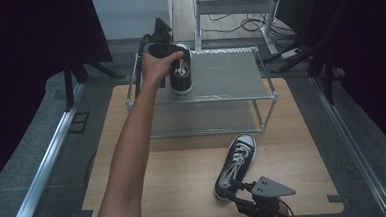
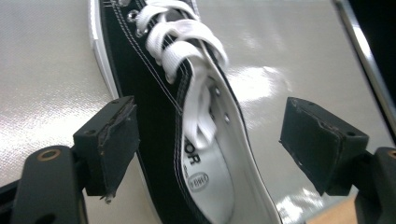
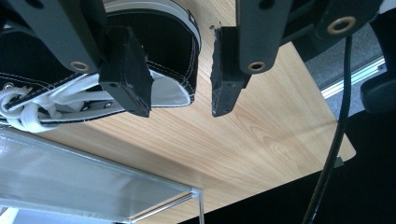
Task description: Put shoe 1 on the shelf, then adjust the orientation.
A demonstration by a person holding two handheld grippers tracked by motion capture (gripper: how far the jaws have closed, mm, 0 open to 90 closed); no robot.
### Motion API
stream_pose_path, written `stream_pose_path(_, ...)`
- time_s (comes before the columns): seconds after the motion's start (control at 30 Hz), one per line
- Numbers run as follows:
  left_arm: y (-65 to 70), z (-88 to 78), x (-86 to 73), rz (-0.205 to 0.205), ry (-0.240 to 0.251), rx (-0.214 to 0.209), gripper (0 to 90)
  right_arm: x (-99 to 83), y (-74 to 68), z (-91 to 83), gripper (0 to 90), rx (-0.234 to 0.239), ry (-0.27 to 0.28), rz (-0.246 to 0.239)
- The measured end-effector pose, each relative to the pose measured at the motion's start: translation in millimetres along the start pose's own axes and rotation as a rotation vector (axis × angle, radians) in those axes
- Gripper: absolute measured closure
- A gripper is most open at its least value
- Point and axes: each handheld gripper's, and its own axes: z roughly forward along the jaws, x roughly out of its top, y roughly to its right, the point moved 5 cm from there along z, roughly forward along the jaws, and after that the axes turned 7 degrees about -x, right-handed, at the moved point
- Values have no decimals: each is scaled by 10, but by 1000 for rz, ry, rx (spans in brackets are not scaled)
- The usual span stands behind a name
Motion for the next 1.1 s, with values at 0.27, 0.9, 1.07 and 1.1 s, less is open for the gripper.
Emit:
stream_pose_path(0.27,-30,-263,-161,63,30,-62,224,4,-13,19,579,-1,-1,0)
stream_pose_path(0.9,-233,-773,-619,145,80,-90,223,51,-272,60,583,29,9,-50)
stream_pose_path(1.07,-376,-848,-740,139,92,-79,216,-6,-422,145,585,63,-21,-78)
stream_pose_path(1.1,-433,-857,-785,136,92,-76,215,-45,-478,198,591,72,-39,-91)
